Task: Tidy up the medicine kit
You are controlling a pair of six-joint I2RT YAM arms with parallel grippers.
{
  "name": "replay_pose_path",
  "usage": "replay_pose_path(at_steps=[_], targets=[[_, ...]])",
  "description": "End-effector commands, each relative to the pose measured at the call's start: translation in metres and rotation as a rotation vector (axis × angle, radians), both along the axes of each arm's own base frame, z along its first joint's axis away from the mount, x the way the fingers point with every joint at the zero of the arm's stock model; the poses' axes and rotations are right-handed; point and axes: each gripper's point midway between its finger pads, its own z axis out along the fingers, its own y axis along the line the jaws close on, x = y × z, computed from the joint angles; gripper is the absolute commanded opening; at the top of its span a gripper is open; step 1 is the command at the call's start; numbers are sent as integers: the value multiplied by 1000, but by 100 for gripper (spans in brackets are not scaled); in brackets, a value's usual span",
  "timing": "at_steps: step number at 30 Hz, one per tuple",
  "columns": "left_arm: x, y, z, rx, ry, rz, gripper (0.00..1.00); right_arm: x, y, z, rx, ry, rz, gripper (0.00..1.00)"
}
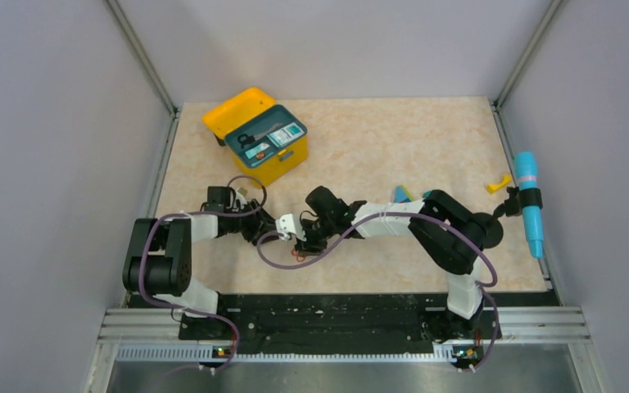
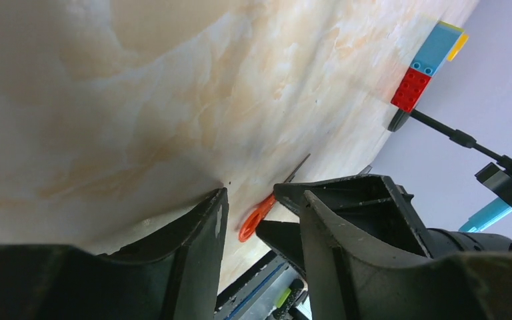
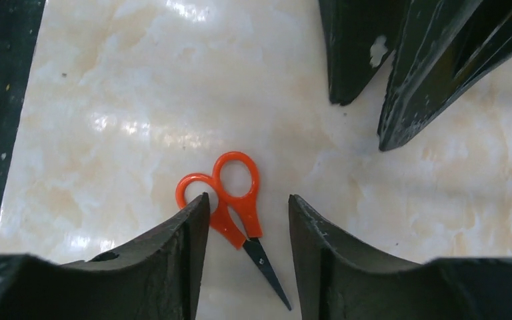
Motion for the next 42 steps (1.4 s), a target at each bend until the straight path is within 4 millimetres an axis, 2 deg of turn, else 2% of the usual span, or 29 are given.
replay_pose_path(at_steps=[1, 5, 9, 21, 26, 30, 33, 36, 38, 40, 42], targets=[[5, 9, -10, 83, 20, -3, 49, -23, -19, 8, -65, 114, 98, 49], [6, 11, -12, 94, 36, 14, 49, -27, -19, -8, -107, 153, 126, 55], [5, 14, -13, 101, 39, 20, 49, -31, -19, -12, -123, 182, 167, 60], [4, 14, -14, 96, 25, 46, 49, -38, -27, 5, -161, 161, 303, 61], [3, 15, -16, 95, 28, 67, 49, -36, -35, -12, -215, 141, 309, 61], [-1, 15, -16, 92, 25, 75, 50, -30, -33, -22, -218, 102, 270, 61], [-8, 14, -19, 84, 38, 82, 50, -20, -27, -25, -201, 49, 221, 58], [-15, 13, -25, 78, 37, 100, 50, -15, -26, -34, -211, -3, 188, 49], [-21, 11, -28, 79, 45, 101, 50, -21, -33, -49, -237, -63, 220, 43], [-26, 7, -30, 78, 51, 84, 49, -32, -48, -66, -269, -115, 252, 38], [-29, 4, -30, 75, 51, 65, 47, -38, -59, -73, -266, -147, 258, 31]])
